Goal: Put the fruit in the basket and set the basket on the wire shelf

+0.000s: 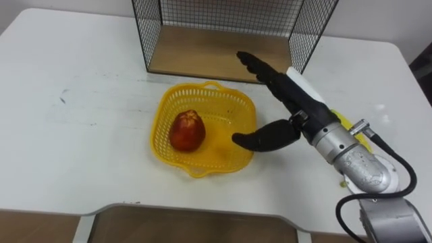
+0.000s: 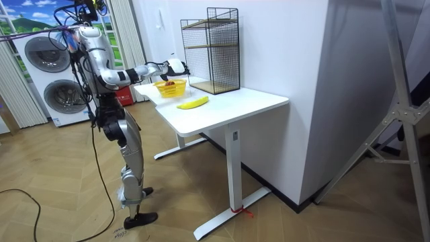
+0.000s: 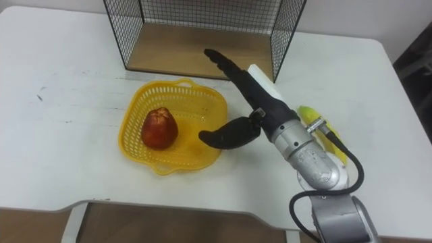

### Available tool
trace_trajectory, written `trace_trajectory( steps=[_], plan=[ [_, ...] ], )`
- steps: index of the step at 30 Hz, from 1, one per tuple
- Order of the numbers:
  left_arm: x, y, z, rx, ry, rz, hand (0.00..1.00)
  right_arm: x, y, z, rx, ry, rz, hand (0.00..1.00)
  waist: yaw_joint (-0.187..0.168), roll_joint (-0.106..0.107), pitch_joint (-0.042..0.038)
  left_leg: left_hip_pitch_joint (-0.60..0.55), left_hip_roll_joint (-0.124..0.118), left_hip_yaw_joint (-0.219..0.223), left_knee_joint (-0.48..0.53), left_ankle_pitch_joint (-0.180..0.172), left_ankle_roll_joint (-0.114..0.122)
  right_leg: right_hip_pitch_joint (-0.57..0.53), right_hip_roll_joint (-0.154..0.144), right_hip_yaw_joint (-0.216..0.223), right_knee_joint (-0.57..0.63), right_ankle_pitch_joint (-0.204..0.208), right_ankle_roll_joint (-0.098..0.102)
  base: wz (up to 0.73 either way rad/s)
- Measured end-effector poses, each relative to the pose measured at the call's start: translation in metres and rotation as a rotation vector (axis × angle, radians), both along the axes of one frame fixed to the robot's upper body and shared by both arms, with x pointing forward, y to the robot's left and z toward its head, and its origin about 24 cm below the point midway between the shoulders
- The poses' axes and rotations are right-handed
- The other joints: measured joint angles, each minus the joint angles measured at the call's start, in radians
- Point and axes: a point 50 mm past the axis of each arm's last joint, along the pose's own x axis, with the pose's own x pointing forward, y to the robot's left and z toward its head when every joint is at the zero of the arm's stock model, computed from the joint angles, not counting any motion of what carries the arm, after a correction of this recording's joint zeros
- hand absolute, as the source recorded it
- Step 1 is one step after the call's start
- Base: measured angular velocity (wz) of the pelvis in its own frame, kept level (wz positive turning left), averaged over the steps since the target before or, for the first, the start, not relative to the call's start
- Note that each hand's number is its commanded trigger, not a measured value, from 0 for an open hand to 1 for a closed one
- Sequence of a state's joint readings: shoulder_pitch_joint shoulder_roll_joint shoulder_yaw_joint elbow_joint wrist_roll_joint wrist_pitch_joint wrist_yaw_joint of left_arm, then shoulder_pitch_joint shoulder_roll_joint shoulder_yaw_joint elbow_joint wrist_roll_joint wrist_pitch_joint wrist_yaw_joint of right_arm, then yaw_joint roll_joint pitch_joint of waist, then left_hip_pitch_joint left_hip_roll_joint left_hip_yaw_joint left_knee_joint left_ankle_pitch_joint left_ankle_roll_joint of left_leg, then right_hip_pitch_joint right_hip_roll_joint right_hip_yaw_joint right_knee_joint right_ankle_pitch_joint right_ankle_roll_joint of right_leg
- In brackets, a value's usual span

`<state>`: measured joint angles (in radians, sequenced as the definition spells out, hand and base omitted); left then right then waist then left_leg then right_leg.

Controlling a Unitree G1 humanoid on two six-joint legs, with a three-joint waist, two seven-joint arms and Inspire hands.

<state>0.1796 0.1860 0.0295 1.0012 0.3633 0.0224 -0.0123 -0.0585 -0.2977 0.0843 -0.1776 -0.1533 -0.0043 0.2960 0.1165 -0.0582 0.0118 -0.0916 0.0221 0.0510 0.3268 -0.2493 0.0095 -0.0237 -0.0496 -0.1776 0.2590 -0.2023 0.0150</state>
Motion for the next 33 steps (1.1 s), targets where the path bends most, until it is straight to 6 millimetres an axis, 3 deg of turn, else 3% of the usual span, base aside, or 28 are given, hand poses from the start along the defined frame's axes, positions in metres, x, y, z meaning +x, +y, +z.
trace_trajectory(
  steps=[9,15,18,23,33],
  plan=[
    [-0.020,0.001,-0.002,0.002,0.045,0.019,0.00,0.002,-0.031,0.017,0.048,-0.129,-0.199,0.00,-0.033,0.005,0.0004,0.033,0.001,0.012,-0.022,0.000,-0.001,0.021,0.002,0.013,0.000,0.000,0.000,-0.05],
    [-0.026,0.003,-0.002,0.008,0.055,0.030,0.00,0.002,-0.049,0.020,0.096,-0.177,-0.333,0.00,-0.067,-0.007,-0.0069,0.035,-0.001,0.005,-0.021,0.002,-0.001,0.028,0.002,0.007,-0.006,0.000,0.000,0.03],
    [-0.026,0.005,-0.002,0.015,0.050,0.046,0.00,0.002,-0.056,0.015,0.102,-0.178,-0.381,0.00,-0.079,-0.010,-0.0088,0.035,-0.001,0.002,-0.017,0.002,-0.001,0.034,0.002,0.001,-0.007,0.000,0.000,0.06],
    [-0.033,0.007,-0.002,0.036,0.058,0.063,0.00,-0.004,-0.072,-0.010,0.108,-0.099,-0.496,0.00,-0.087,-0.009,-0.0086,0.052,0.000,0.002,-0.021,0.001,-0.001,0.057,0.002,-0.003,-0.022,0.002,0.002,0.02],
    [-0.035,0.008,-0.001,0.040,0.059,0.073,0.00,-0.005,-0.078,-0.015,0.141,-0.089,-0.547,0.00,-0.101,-0.012,-0.0114,0.053,0.000,0.003,-0.021,0.002,-0.001,0.056,0.003,-0.001,-0.021,0.002,0.001,0.00]
  ],
)
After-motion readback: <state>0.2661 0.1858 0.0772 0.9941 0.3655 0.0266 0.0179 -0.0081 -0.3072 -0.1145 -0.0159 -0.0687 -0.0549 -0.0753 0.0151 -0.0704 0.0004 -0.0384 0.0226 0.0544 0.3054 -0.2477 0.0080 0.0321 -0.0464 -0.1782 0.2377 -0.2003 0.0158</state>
